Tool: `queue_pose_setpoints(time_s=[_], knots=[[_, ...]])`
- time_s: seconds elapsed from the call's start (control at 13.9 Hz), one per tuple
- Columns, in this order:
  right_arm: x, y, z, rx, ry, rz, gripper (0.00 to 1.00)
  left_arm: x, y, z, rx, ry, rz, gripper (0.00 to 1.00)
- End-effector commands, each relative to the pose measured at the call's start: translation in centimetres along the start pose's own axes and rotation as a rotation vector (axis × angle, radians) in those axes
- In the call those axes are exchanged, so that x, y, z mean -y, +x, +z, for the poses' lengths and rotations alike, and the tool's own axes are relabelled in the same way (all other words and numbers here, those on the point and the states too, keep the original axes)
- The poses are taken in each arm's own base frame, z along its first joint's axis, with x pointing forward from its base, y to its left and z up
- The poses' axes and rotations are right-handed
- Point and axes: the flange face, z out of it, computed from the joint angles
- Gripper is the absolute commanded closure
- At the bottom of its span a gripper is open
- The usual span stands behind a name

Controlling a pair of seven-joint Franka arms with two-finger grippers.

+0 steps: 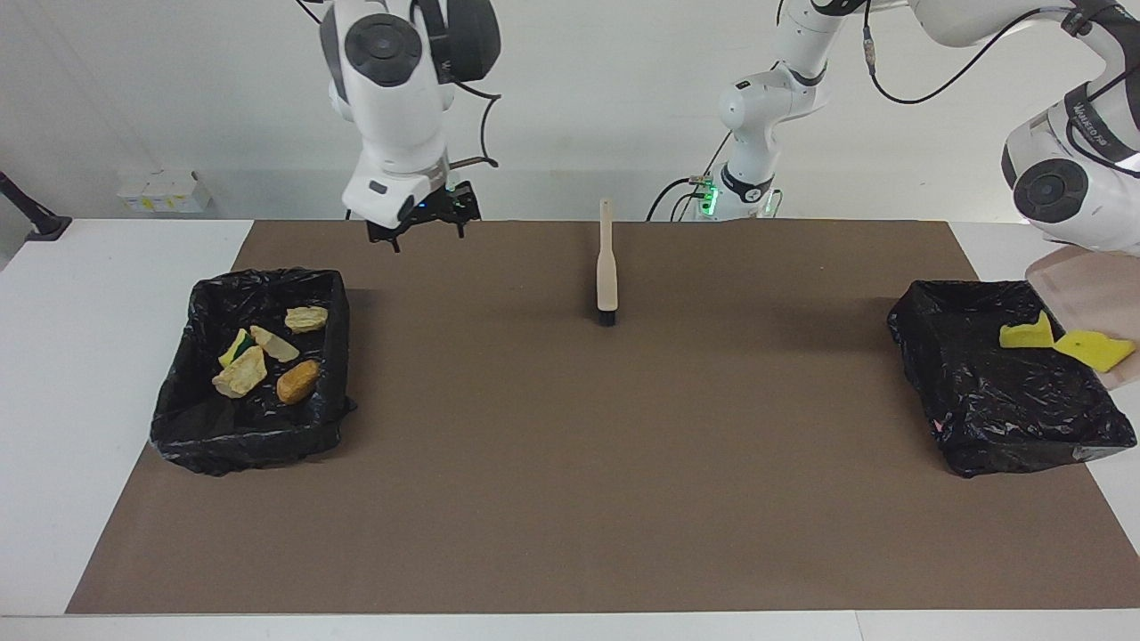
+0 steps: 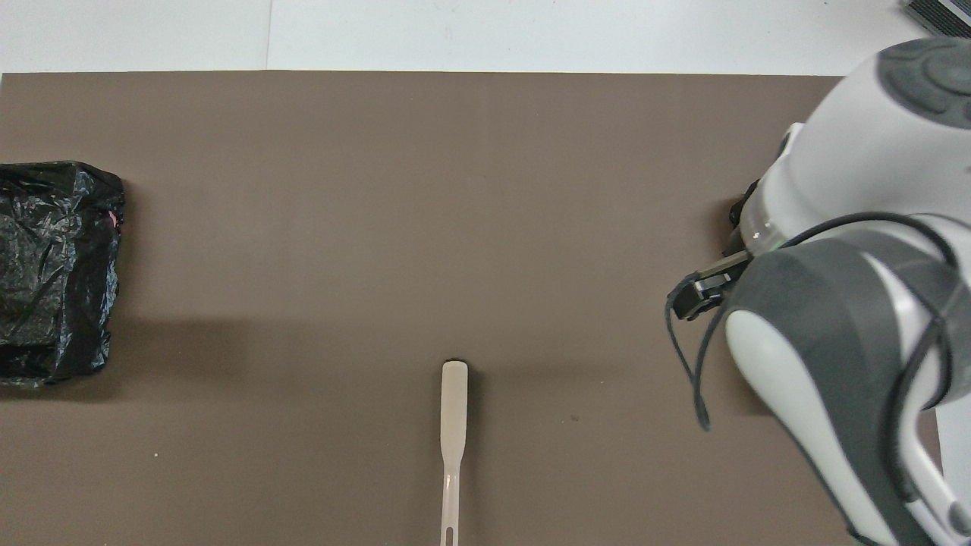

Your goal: Sweep and dump trash in bin

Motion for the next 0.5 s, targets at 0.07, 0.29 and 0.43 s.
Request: queue_pose_setpoints(time_s=[0.07,0.29,0.43], knots=[[-4.9,-0.1,-1.6,-0.062,-0.046,-0.020,0.00,-0.2,-1.2,-1.9,0.067,-0.025,-0.015,1.00],[-7.3,-0.6,-2.6,-0.086,-0.055,0.026,0.00,0.3,-1.1,-3.2,0.067,0.003,-0.014,1.00],[-9.4,-1.7,-2.9,-0.098,-0.039,0.076,0.00,0.4,-1.1,-3.0,0.067,0.007,-0.015,1.00]])
